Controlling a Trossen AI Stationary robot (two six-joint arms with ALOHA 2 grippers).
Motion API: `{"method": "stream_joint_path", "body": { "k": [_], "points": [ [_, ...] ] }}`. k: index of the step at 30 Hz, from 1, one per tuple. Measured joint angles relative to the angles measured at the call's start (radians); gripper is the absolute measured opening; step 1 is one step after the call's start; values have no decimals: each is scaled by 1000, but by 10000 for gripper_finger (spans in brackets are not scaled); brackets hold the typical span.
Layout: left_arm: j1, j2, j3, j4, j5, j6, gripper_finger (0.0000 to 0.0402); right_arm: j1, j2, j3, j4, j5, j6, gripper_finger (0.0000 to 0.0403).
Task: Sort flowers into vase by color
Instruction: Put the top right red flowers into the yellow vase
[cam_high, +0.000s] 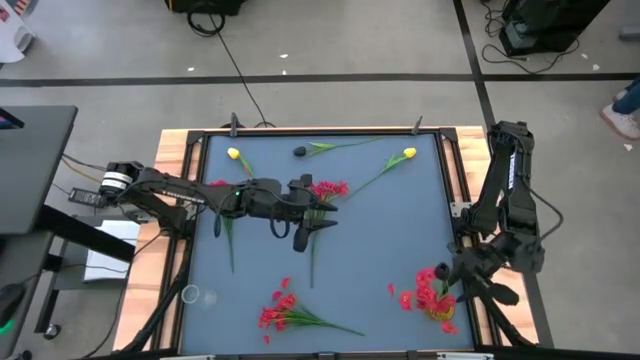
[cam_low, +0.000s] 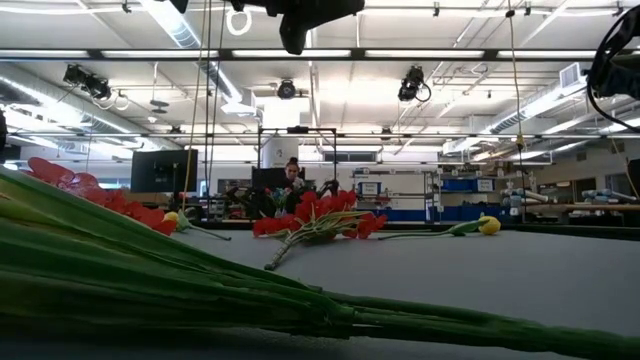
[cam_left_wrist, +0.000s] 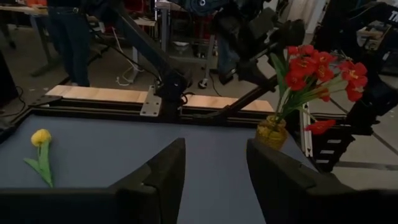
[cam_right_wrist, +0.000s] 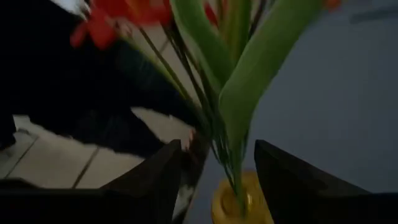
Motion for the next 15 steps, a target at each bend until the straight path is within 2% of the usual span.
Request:
{"method": "stream_joint_path", "body": {
  "k": [3,6,13,15],
  "points": [
    [0,0,0,-1,0,-13,176,-1,-3,0,-82,-34,73,210],
    [2,0,0,-7,-1,-91,176,-2,-3,0,-199,-48,154,210],
    [32,0,0,-146,-14,-278,176,-49,-3,0,-549,-17,464,210],
    [46,0,0,-201,-13,-317,176,-73,-2,-1,-577,37,522,210]
  ]
}}
